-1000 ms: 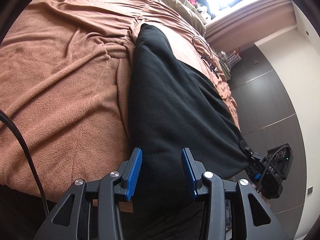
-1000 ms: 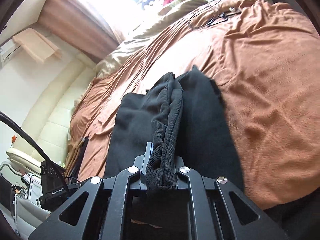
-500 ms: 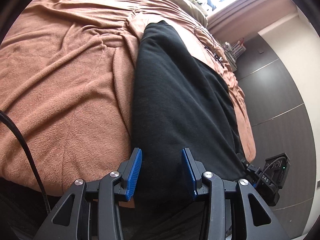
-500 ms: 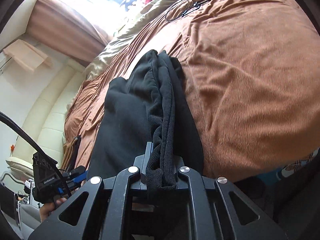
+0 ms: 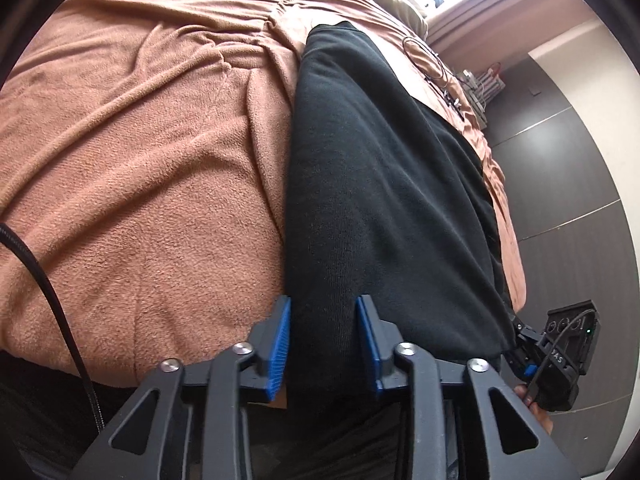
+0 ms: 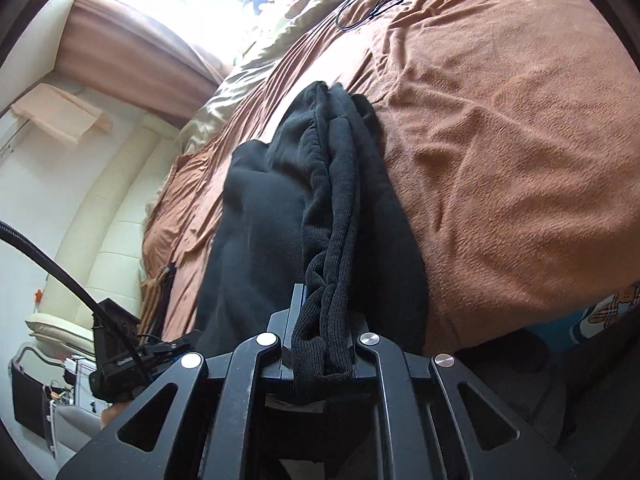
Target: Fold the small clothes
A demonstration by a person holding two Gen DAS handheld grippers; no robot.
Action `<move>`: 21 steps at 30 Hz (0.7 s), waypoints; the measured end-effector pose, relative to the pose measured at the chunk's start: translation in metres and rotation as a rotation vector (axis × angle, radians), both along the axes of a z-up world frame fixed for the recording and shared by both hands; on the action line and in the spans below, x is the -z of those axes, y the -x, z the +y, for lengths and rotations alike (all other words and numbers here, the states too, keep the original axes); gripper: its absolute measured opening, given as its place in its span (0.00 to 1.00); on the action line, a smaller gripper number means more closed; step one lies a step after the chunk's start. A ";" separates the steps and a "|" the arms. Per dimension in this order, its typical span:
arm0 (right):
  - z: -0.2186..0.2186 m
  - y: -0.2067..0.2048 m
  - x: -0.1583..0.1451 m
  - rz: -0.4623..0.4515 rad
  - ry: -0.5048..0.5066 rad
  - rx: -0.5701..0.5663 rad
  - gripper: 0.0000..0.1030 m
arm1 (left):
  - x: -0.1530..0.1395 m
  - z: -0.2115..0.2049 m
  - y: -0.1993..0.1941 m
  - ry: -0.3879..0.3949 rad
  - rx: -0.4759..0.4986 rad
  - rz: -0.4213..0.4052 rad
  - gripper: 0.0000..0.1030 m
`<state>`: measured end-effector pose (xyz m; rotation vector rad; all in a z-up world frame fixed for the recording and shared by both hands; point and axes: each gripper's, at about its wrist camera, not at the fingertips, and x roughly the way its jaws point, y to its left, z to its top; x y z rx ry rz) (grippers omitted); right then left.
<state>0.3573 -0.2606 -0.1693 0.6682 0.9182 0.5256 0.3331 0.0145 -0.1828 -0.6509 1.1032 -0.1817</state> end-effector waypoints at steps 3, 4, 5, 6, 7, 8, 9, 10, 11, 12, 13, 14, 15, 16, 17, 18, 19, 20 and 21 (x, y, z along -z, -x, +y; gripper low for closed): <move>0.006 0.001 0.000 -0.006 0.047 -0.005 0.07 | -0.001 0.001 0.001 -0.014 0.007 -0.007 0.28; 0.004 -0.001 0.000 0.001 0.054 -0.007 0.11 | -0.001 0.002 0.001 -0.012 0.007 -0.009 0.28; 0.003 -0.003 0.000 0.010 0.048 -0.011 0.11 | -0.001 0.003 0.001 -0.008 0.005 -0.011 0.28; 0.001 -0.005 -0.001 0.018 0.039 -0.016 0.12 | -0.001 0.004 0.001 -0.004 0.004 -0.014 0.28; -0.003 -0.007 -0.001 0.026 0.034 -0.020 0.15 | -0.002 0.005 0.001 0.001 0.004 -0.018 0.29; -0.005 -0.009 -0.003 0.027 0.030 -0.024 0.17 | -0.002 0.005 0.000 0.011 0.002 -0.019 0.30; -0.007 -0.012 -0.006 0.020 0.024 -0.027 0.25 | -0.003 0.007 -0.001 0.019 -0.003 -0.017 0.30; -0.009 -0.015 -0.009 0.010 0.018 -0.030 0.36 | -0.004 0.007 -0.002 0.024 -0.006 -0.017 0.30; -0.012 -0.019 -0.012 0.001 0.011 -0.032 0.41 | -0.006 0.008 -0.002 0.025 -0.005 -0.019 0.31; -0.014 -0.024 -0.014 -0.005 0.002 -0.035 0.50 | -0.007 0.008 -0.003 0.026 -0.003 -0.023 0.32; -0.016 -0.030 -0.015 -0.009 -0.012 -0.044 0.51 | -0.008 0.009 -0.005 0.029 -0.002 -0.030 0.35; -0.018 -0.037 -0.014 -0.006 -0.027 -0.055 0.51 | -0.010 0.010 -0.007 0.034 -0.002 -0.037 0.37; -0.019 -0.045 -0.013 -0.001 -0.043 -0.068 0.51 | -0.011 0.011 -0.010 0.036 -0.002 -0.041 0.37; -0.019 -0.054 -0.011 0.006 -0.059 -0.080 0.51 | -0.012 0.011 -0.012 0.035 -0.002 -0.043 0.37; -0.020 -0.063 -0.010 0.010 -0.073 -0.092 0.51 | -0.013 0.012 -0.016 0.034 0.000 -0.046 0.37; -0.020 -0.070 -0.008 0.013 -0.083 -0.100 0.51 | -0.014 0.012 -0.019 0.034 0.002 -0.050 0.37; -0.020 -0.079 -0.007 0.016 -0.093 -0.108 0.51 | -0.015 0.013 -0.022 0.034 0.004 -0.054 0.37; -0.019 -0.088 -0.005 0.019 -0.101 -0.116 0.51 | -0.015 0.013 -0.025 0.035 0.006 -0.056 0.37; -0.015 -0.094 -0.004 0.022 -0.106 -0.123 0.51 | -0.015 0.013 -0.029 0.036 0.008 -0.056 0.37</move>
